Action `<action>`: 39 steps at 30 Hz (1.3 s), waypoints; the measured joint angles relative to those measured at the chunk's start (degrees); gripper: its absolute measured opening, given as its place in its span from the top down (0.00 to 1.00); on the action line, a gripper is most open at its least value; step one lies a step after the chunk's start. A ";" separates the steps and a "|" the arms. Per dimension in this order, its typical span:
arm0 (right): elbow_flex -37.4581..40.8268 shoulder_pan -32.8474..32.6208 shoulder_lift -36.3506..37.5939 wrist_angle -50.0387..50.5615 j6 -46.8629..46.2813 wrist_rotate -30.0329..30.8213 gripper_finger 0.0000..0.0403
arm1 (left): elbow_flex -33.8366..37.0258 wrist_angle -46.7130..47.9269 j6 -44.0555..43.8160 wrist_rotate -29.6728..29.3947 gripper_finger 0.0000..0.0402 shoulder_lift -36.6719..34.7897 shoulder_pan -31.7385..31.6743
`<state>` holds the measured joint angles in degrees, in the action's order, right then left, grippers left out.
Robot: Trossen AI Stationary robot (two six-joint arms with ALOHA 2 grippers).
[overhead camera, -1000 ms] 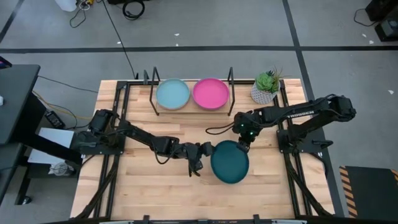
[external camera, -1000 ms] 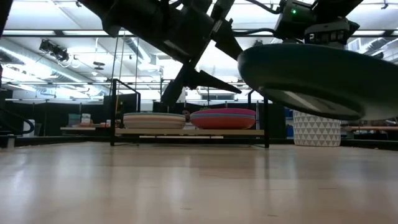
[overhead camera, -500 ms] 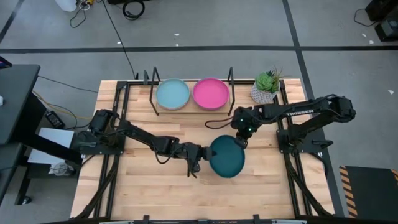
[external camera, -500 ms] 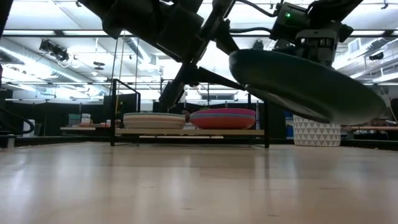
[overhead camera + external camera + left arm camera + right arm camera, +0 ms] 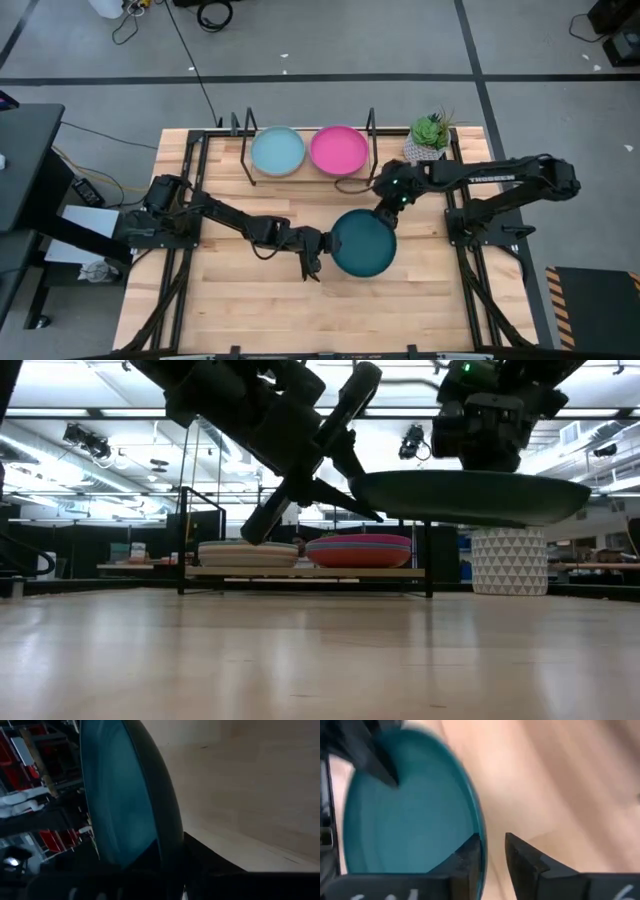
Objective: Place and stack plates onto a shelf
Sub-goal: Stack the dark blue plate on top of the pink plate on the shelf
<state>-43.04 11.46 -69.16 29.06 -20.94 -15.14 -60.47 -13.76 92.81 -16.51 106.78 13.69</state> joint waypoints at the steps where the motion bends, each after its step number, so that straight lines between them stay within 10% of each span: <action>1: -0.45 0.36 1.10 0.08 0.17 0.81 0.76 | -0.01 0.10 -0.48 0.02 0.89 -0.05 -0.04; 23: -1.33 -6.58 22.24 5.34 -0.03 23.31 0.63 | -0.02 18.99 -35.01 -4.11 0.90 -17.66 -12.64; 39: -0.13 -15.23 21.01 3.96 -3.17 27.55 0.63 | 0.00 1.89 -19.06 -0.93 0.86 -5.71 -29.63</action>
<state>-43.18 -3.77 -48.15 33.03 -24.11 12.40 -60.47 -11.87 73.76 -17.45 101.07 -15.94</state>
